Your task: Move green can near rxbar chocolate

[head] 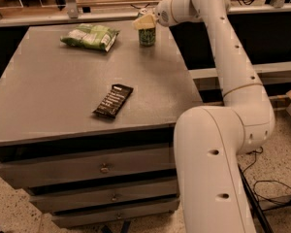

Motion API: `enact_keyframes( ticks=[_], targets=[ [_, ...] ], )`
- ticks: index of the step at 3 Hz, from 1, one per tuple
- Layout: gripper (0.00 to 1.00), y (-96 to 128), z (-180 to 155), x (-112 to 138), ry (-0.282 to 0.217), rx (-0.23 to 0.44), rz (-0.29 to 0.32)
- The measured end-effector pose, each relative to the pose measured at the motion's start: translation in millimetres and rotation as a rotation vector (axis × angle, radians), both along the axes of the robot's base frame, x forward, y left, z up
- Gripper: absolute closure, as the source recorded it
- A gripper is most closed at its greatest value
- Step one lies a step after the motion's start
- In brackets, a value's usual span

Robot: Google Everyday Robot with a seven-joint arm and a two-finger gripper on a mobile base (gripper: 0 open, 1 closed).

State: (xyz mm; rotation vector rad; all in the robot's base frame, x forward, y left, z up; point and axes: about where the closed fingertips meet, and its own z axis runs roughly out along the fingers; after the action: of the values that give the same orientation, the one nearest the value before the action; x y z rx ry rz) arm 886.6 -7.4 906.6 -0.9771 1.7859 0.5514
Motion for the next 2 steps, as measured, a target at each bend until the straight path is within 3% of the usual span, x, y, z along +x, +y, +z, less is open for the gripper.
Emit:
enact_keyframes(
  ticks=[1, 2],
  targets=[
    [0.72, -4.7, -0.8, -4.3, 0.011, 0.004, 0.010],
    [1.00, -11.4, 17.4, -37.3, -0.019, 0.014, 0.129]
  ],
)
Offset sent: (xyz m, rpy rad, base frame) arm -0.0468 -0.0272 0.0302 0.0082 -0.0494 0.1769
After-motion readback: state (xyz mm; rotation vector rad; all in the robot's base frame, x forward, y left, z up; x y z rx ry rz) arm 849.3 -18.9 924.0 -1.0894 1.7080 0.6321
